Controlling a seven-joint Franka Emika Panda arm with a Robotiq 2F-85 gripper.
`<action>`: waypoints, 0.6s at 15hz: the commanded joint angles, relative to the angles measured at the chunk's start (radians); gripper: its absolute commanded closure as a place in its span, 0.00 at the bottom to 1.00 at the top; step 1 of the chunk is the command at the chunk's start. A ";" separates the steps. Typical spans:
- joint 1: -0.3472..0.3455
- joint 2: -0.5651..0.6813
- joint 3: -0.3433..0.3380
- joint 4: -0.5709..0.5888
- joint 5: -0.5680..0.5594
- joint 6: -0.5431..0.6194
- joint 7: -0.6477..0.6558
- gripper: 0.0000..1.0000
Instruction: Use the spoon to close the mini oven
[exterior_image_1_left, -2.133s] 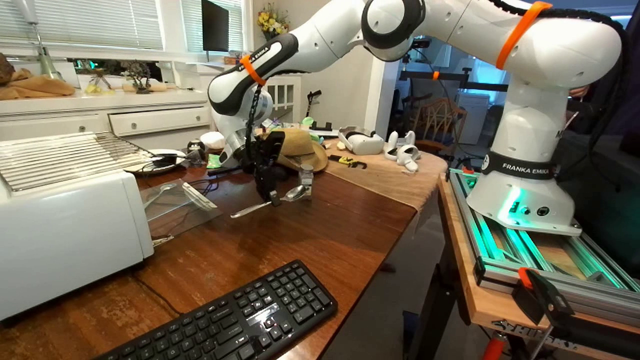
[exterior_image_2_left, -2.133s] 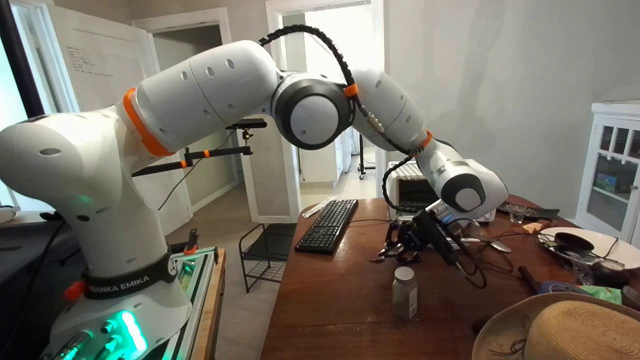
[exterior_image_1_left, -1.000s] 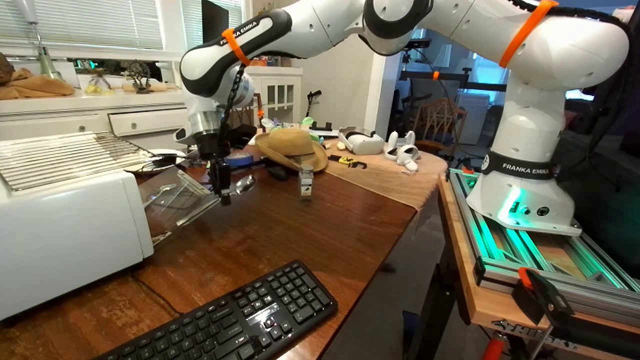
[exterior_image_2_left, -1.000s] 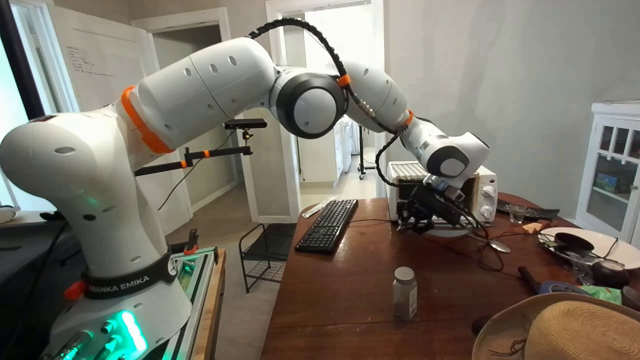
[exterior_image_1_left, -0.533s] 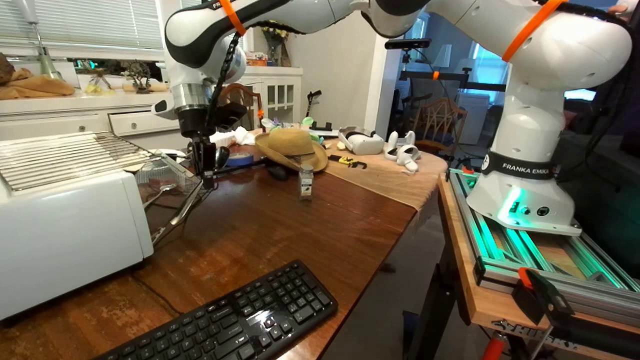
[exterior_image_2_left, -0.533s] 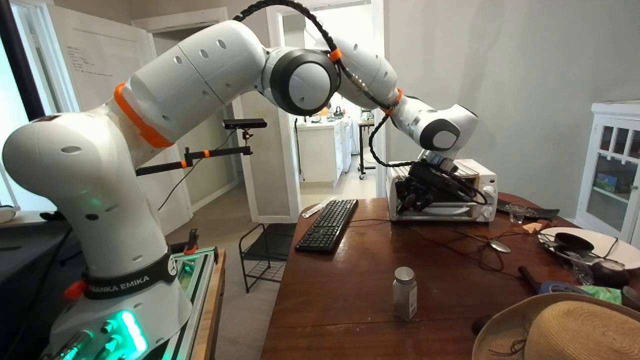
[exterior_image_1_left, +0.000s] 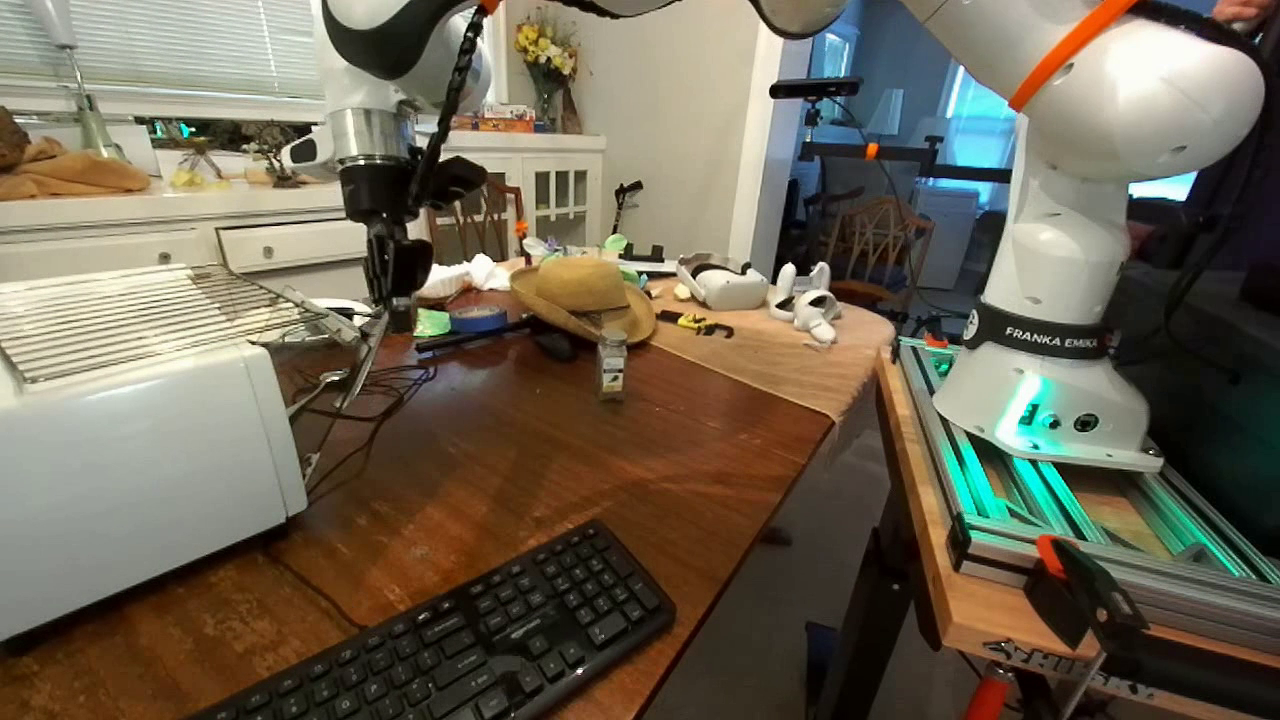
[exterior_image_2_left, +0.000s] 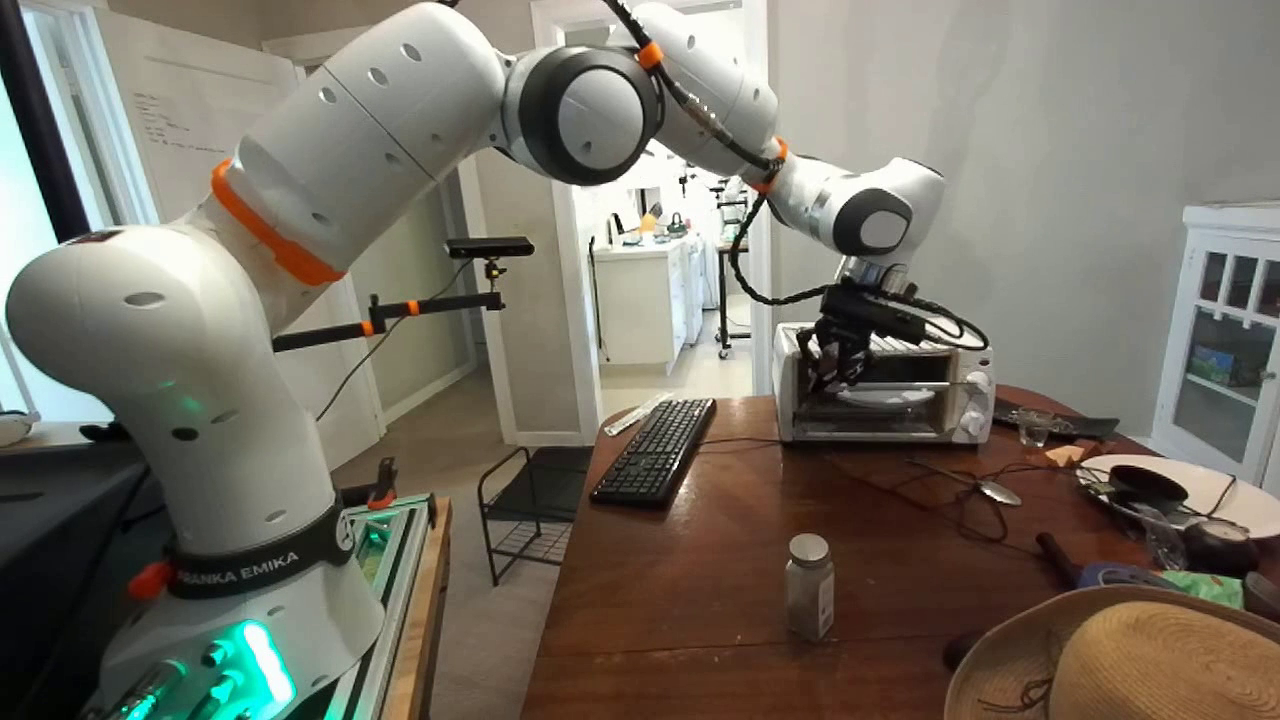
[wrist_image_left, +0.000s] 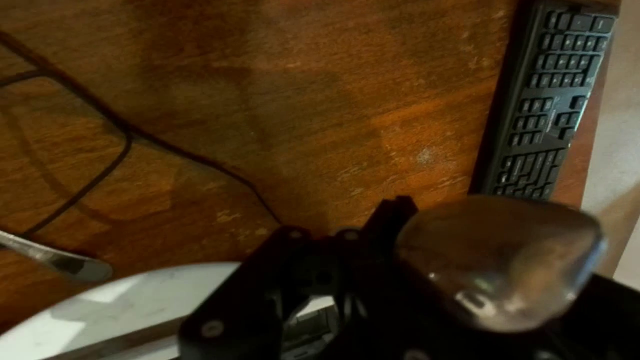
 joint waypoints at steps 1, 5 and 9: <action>0.009 -0.105 -0.002 -0.119 -0.025 0.108 -0.008 0.98; 0.012 -0.153 0.001 -0.173 -0.027 0.156 -0.004 0.98; 0.002 -0.179 -0.032 -0.209 -0.054 0.150 0.044 0.98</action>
